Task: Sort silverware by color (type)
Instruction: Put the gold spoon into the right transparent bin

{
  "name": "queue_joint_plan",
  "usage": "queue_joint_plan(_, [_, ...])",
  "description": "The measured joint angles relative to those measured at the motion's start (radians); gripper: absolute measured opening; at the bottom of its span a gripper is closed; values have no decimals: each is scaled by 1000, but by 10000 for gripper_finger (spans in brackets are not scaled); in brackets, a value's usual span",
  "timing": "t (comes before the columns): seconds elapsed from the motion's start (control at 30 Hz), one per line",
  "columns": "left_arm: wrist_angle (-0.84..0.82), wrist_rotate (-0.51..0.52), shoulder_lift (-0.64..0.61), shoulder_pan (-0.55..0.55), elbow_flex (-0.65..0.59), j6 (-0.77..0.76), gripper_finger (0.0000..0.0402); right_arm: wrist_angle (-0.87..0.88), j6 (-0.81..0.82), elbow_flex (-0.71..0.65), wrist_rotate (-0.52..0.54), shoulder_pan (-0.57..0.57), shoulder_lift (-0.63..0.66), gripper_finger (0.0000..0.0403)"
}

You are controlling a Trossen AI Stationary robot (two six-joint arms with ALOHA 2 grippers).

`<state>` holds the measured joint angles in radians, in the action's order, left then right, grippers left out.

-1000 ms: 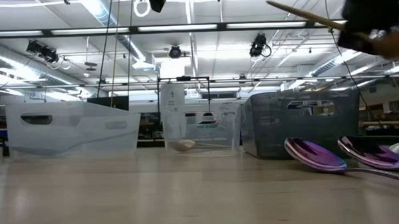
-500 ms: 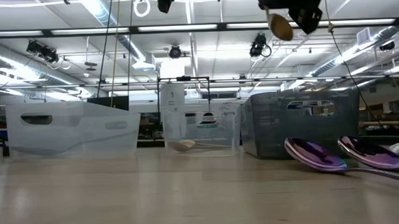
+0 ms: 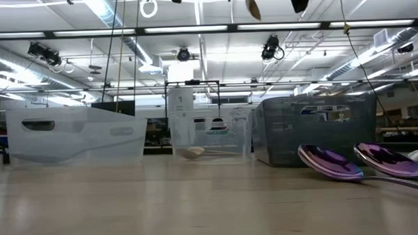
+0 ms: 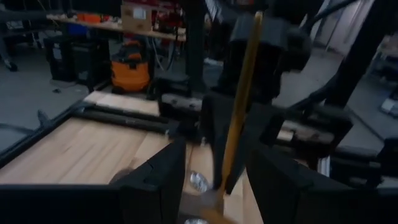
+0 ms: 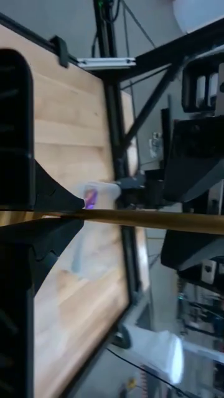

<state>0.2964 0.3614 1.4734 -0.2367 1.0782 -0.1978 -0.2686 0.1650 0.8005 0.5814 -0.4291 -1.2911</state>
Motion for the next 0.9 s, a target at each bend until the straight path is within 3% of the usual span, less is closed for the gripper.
queue_joint_plan(0.6, [256, 0, 95, 0, 1, 182, 166, -97, -72, 0, -25, 46, 0, 17])
queue_joint_plan(0.9, [219, 11, 95, 6, 1, 203, 79, -105, -79, 0, -25, 46, 0, 21])
